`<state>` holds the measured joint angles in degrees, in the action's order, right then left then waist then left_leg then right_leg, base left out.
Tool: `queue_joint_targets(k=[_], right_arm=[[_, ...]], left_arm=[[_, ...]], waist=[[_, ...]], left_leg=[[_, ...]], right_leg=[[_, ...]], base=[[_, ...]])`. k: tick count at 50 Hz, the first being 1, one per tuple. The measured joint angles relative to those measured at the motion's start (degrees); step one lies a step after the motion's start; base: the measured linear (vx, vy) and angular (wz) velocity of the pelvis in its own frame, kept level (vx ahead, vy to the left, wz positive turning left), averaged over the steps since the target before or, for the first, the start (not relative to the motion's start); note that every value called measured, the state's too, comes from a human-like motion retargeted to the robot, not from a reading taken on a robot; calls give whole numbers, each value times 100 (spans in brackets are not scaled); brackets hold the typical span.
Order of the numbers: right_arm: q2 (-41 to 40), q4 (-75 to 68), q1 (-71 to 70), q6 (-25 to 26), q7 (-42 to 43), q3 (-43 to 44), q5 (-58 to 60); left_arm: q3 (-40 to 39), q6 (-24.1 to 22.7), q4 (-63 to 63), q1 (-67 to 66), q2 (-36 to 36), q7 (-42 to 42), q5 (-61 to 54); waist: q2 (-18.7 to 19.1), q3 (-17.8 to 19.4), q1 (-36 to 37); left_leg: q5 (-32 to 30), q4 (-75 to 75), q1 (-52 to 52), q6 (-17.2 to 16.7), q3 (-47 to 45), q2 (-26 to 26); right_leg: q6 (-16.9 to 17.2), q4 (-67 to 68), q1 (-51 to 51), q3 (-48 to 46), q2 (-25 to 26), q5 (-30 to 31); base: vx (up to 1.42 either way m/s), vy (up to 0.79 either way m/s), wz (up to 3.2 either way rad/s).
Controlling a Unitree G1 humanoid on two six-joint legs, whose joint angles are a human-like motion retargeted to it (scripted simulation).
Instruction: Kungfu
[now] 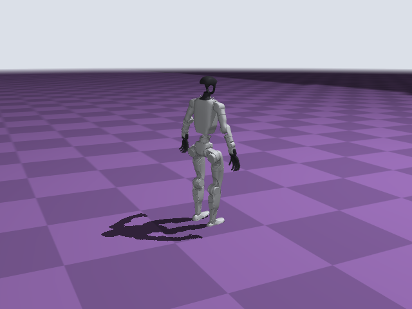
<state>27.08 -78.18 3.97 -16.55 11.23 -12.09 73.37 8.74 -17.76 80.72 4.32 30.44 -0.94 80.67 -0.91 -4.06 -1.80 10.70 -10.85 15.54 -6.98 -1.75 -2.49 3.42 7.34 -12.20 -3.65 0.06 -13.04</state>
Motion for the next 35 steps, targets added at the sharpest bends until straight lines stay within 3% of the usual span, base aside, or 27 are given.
queue_joint_targets(k=[3,7,11,19,22,25,28,35], right_arm=[[-36,-29,-180,86,867,-494,1112],[-416,-321,-98,146,147,267,590],[-652,-582,-15,45,-617,797,-791],[-640,-562,168,203,-863,904,-531],[-658,-583,208,196,-851,986,-539],[-732,-619,130,177,-883,1107,-842],[-763,-635,-119,188,-873,1233,-1047],[-920,-614,-122,65,-839,1355,-1099]], left_arm=[[659,411,-167,137,0,498,1744],[-37,227,263,-151,-292,43,952],[-437,176,384,-252,-422,-777,-173],[-347,256,191,-317,-359,-496,499],[-471,253,232,-358,-407,-575,296],[-651,266,273,-332,-438,-720,4],[-730,266,273,-213,-459,-810,-187],[-757,300,243,-193,-485,-852,-47]], waist=[[-23,16,71],[-17,-106,-247],[-114,-155,-167],[-183,-194,22],[-157,-215,20],[-147,-268,117],[-22,-221,249],[594,-319,25]], left_leg=[[-378,28,-59,256,-357,179],[-511,93,-69,802,-429,126],[-614,117,-103,859,-571,83],[-645,170,-266,994,-529,-93],[-617,259,-334,1061,-535,-108],[-540,259,-212,1024,-670,69],[-597,69,127,688,-957,700],[-712,262,261,920,-1157,1013]], right_leg=[[-237,-61,76,46,4,8],[-359,-123,123,-166,-70,-56],[-270,-127,127,-191,-193,177],[46,-57,219,-394,-421,600],[375,281,61,-427,-473,645],[1158,1031,-532,-331,-277,1235],[1158,2464,-1683,-1138,103,1454],[1158,6161,-3541,-2227,-298,508]], base=[[1,-1,-31],[12,-1,38],[10,4,-8],[12,11,-12],[10,16,-9],[-5,-11,-65],[-27,-55,-108],[-1,17,-9]])
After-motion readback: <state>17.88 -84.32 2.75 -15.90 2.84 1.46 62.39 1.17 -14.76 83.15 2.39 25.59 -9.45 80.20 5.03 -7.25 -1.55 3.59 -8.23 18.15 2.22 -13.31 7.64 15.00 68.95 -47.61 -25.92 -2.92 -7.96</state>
